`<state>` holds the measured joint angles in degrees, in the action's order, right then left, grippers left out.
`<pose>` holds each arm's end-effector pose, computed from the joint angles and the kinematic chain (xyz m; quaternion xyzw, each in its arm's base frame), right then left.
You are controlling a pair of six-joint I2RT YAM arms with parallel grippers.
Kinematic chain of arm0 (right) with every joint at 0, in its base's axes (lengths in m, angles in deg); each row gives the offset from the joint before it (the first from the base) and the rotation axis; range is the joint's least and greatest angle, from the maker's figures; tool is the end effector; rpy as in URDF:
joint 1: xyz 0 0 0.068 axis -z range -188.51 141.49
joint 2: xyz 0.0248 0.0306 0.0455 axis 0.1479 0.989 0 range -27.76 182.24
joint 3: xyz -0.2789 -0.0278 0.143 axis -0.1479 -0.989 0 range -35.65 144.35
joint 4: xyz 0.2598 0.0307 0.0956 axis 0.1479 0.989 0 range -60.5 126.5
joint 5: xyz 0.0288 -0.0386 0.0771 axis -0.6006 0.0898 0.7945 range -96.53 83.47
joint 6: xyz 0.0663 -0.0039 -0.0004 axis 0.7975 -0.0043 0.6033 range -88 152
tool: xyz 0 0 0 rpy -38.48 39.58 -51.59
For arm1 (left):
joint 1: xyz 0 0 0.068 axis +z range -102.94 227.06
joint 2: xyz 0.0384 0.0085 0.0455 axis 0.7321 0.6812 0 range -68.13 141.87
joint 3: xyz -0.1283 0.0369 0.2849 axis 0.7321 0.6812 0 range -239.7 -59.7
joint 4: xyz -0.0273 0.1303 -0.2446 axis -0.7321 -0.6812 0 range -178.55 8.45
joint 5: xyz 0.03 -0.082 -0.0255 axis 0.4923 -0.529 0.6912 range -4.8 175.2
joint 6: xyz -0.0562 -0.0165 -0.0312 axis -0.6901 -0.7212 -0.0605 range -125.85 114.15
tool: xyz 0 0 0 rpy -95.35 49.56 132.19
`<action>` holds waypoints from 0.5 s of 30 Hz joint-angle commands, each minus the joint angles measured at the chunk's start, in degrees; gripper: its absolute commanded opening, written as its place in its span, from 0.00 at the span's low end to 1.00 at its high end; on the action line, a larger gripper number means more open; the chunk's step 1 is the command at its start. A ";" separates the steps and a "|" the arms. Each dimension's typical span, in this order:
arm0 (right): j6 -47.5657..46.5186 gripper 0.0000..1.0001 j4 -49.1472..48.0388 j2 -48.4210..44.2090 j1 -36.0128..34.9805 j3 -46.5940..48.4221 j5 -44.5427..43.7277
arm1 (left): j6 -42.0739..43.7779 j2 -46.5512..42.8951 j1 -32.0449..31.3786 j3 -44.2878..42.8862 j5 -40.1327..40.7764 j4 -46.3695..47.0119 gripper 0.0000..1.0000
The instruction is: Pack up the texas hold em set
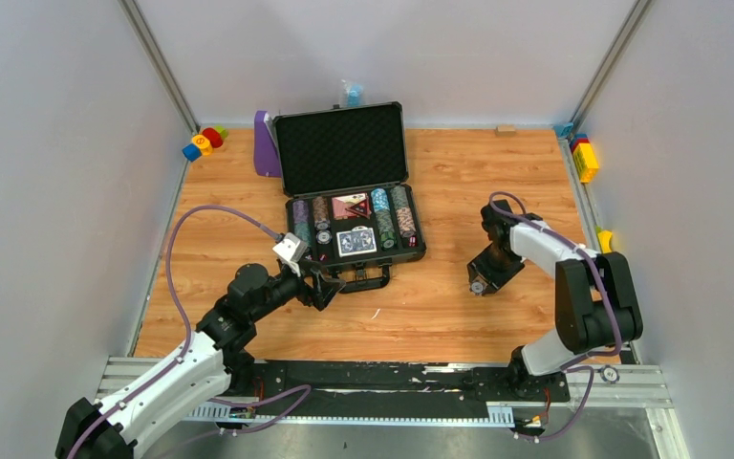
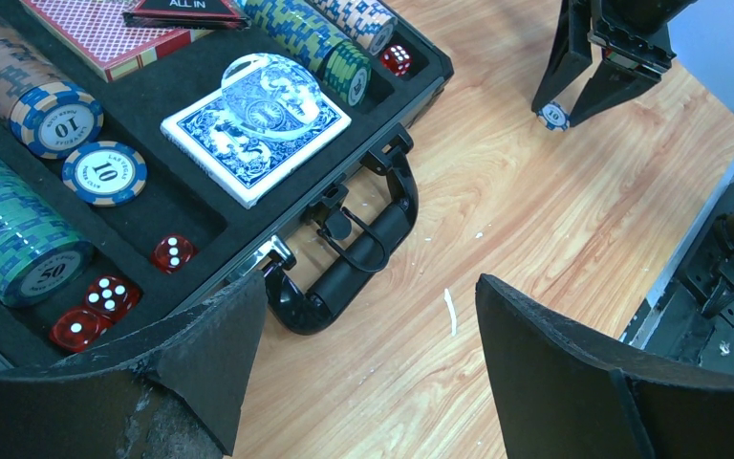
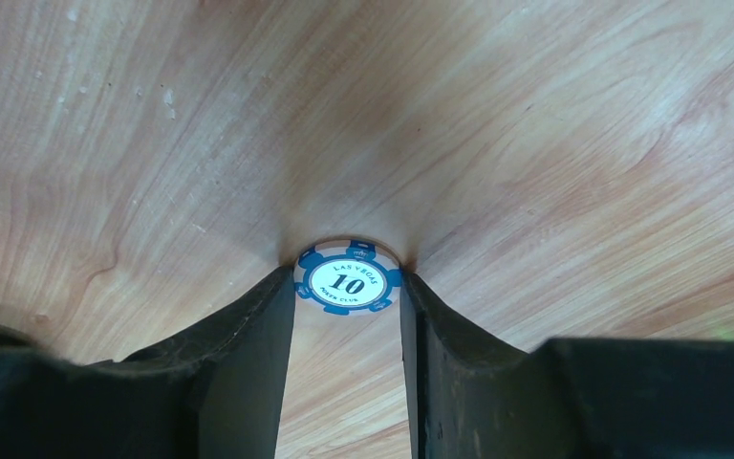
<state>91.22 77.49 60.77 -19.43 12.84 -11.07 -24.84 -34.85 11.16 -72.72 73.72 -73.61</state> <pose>0.2527 0.0445 0.1708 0.4093 0.9114 -0.0226 0.0369 0.1182 -0.0985 0.2203 0.1760 0.7573 -0.3567 0.5179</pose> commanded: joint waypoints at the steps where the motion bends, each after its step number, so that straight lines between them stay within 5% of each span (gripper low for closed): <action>1: -0.93 0.36 -2.35 -0.52 -1.12 -0.94 -0.99 | 1.06 -0.23 0.30 -0.76 -0.14 1.37 0.88; 15: -6.42 0.36 -1.82 -11.84 -6.38 -0.90 -0.51 | 1.05 0.48 0.30 -0.42 -0.83 2.45 0.88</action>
<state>87.26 76.88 51.50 -23.45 11.79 -11.18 -24.82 -34.70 11.16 -72.72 73.63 -73.57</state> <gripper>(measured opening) 0.422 0.880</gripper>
